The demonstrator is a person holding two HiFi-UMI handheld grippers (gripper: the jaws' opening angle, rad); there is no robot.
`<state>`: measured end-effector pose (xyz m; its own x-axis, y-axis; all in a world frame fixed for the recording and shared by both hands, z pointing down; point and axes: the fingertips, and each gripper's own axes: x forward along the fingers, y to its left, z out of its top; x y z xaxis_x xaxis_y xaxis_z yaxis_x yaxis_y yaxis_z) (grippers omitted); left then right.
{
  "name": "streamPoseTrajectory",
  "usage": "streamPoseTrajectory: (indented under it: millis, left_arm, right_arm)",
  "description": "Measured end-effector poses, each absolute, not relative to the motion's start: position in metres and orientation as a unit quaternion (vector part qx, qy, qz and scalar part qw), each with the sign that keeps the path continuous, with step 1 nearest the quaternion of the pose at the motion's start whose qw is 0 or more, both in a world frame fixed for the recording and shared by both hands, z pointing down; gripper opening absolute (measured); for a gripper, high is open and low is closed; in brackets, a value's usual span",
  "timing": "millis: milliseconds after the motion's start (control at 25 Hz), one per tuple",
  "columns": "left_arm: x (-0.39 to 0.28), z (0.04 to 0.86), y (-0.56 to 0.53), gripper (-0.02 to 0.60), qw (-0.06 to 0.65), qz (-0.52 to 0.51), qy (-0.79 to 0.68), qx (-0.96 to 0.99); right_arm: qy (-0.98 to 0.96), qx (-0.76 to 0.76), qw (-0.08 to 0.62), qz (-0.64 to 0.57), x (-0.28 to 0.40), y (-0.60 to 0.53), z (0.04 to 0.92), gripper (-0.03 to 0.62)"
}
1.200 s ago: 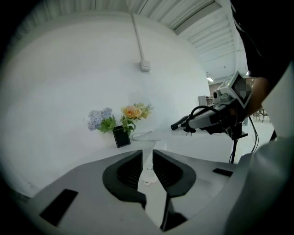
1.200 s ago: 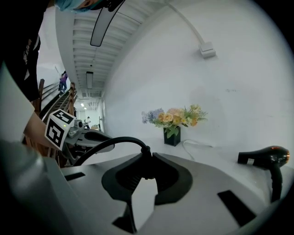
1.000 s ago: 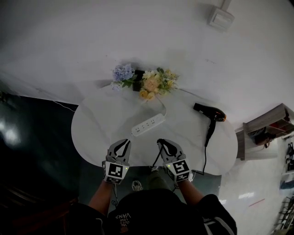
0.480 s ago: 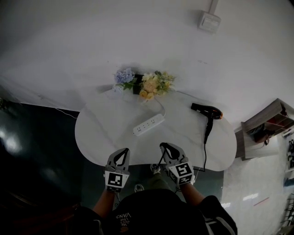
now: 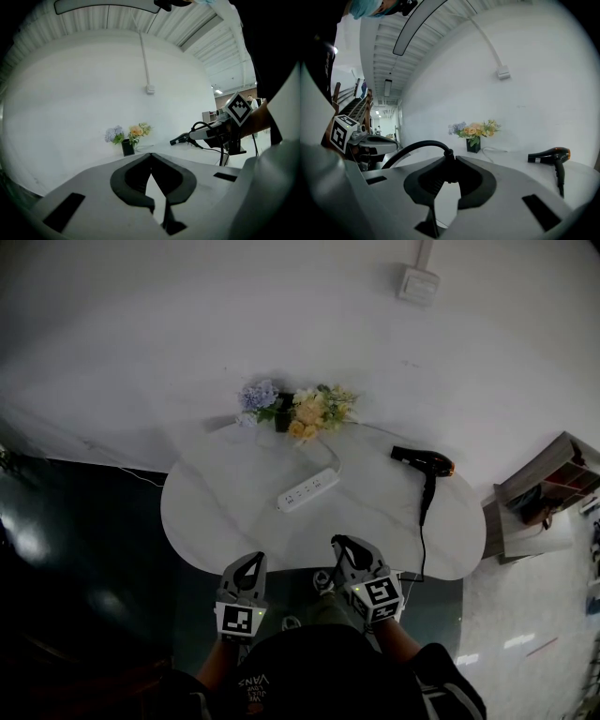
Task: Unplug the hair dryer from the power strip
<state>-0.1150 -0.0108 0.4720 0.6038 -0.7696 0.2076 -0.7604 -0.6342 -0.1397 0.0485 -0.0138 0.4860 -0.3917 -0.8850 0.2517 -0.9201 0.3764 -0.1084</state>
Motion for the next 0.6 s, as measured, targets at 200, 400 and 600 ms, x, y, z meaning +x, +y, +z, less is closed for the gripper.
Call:
streamPoseTrajectory:
  millis: [200, 400, 600]
  left_arm:
    - [-0.122, 0.466, 0.004, 0.018, 0.014, -0.112, 0.434, -0.894]
    - [-0.123, 0.464, 0.013, 0.018, 0.012, -0.111, 0.428, -0.897]
    - [-0.124, 0.462, 0.017, 0.018, 0.009, -0.109, 0.425, -0.898]
  right_arm:
    - [-0.827, 0.546, 0.069, 0.114, 0.043, 0.001, 0.479, 0.072]
    - [-0.826, 0.548, 0.072, 0.106, 0.043, 0.009, 0.473, 0.072]
    - [-0.827, 0.549, 0.075, 0.096, 0.042, 0.011, 0.466, 0.072]
